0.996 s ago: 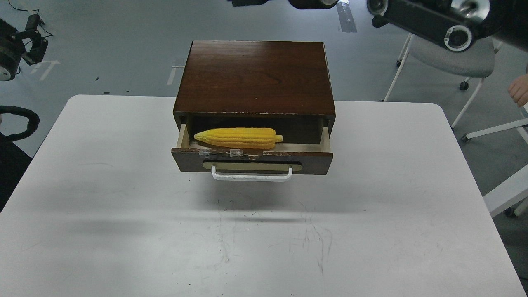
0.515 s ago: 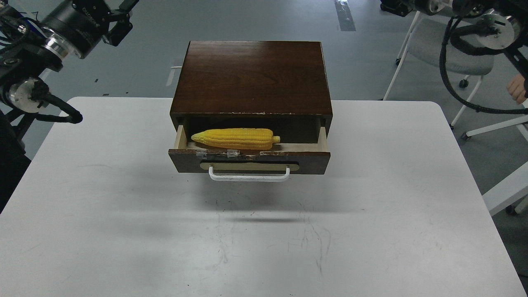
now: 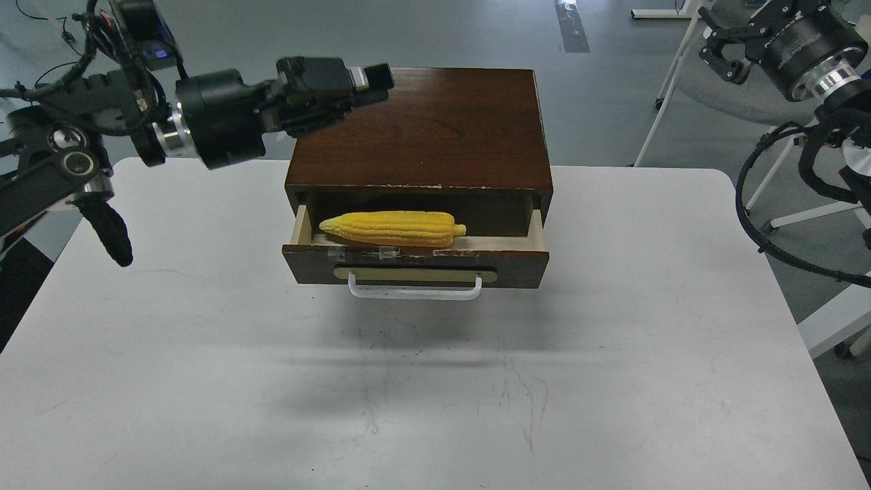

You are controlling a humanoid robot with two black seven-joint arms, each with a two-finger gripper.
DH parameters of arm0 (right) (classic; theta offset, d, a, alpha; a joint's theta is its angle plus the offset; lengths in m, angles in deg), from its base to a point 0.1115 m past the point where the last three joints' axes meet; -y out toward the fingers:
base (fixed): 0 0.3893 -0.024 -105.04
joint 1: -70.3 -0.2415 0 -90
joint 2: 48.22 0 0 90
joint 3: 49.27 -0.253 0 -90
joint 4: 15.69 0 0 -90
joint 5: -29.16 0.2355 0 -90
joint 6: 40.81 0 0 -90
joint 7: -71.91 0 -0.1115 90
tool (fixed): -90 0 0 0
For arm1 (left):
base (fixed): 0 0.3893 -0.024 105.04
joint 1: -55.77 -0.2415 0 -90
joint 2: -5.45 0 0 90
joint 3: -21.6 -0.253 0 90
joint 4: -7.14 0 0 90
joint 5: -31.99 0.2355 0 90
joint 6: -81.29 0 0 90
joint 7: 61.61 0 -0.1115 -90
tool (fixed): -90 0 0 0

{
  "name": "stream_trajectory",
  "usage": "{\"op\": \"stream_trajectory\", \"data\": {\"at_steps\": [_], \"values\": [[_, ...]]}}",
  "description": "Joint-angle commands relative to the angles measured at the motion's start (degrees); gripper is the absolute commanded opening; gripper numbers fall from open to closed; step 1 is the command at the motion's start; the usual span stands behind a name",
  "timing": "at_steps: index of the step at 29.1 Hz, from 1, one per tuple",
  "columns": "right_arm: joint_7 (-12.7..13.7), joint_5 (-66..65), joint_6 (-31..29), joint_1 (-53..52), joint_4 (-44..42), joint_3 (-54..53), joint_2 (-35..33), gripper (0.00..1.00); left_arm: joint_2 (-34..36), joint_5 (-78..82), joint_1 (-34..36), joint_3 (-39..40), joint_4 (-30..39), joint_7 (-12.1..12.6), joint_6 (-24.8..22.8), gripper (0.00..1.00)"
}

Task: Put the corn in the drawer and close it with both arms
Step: 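Move the left gripper down in front of the drawer handle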

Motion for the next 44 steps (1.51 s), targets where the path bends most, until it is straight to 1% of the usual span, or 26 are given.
{"op": "stream_trajectory", "data": {"at_steps": [1,3,4,6,10,14,15,18,19,24,28,29,33,39,44], "values": [[-0.1,4.8,-3.4,4.7,-2.6,-1.4,0.6,1.0,0.8,6.3,-1.7,-0.2,4.6,0.0,0.0,0.0],[-0.2,5.9,-4.6,6.1,-3.4,-1.9,0.8,1.0,0.8,7.4,-2.1,-1.0,5.8,0.0,0.0,0.0],[-0.6,6.2,-4.6,7.0,-2.9,-2.1,1.0,1.0,0.9,9.7,-2.6,-2.2,7.9,0.0,0.0,0.0],[-0.9,6.2,-4.6,7.2,-2.9,-2.2,1.2,1.0,0.9,15.4,-3.2,-4.7,9.4,0.0,0.0,0.0],[-1.0,6.2,-4.6,7.2,-3.2,-2.6,2.9,1.0,-0.2,24.4,-3.9,-8.8,9.5,0.0,0.0,0.0],[-3.7,6.4,-4.6,7.6,-3.7,-2.7,4.7,1.0,-2.3,29.2,-5.5,-9.2,9.4,0.0,0.0,0.0],[-4.5,6.4,-4.6,8.1,-3.7,-3.2,5.7,1.0,-3.0,32.7,-6.1,-9.2,8.7,0.0,0.0,0.0],[-4.7,6.4,-4.6,9.2,-3.8,-5.5,8.0,1.0,-3.6,40.6,-7.8,-9.2,7.8,0.0,0.0,0.0],[-4.1,6.4,-4.6,9.5,-3.9,-5.6,8.6,1.0,-3.1,42.3,-8.5,-9.2,7.8,0.0,0.0,0.0],[-4.1,6.7,-4.6,11.7,-3.9,-6.3,9.1,1.0,-0.7,43.3,-9.3,-9.2,7.8,0.0,0.0,0.0],[-4.5,9.4,-4.6,13.8,-3.9,-6.6,9.2,1.0,-0.2,45.4,-9.3,-9.2,7.9,0.0,0.0,0.0],[-4.8,9.7,-4.6,14.2,-4.3,-6.6,9.2,1.0,-0.2,45.8,-9.3,-9.2,7.9,0.0,0.0,0.0],[-4.8,9.7,-4.6,14.5,-7.4,-6.7,11.1,1.0,0.0,45.8,-9.2,-8.5,8.4,0.0,0.0,0.0],[-4.8,9.7,-4.6,15.1,-10.5,-6.7,11.2,1.0,0.0,45.5,-8.5,-7.3,8.8,0.0,0.0,0.0],[-4.8,9.7,-4.6,14.9,-11.0,-6.7,11.3,1.0,-0.4,45.5,-8.5,-6.2,8.7,0.0,0.0,0.0]]}}
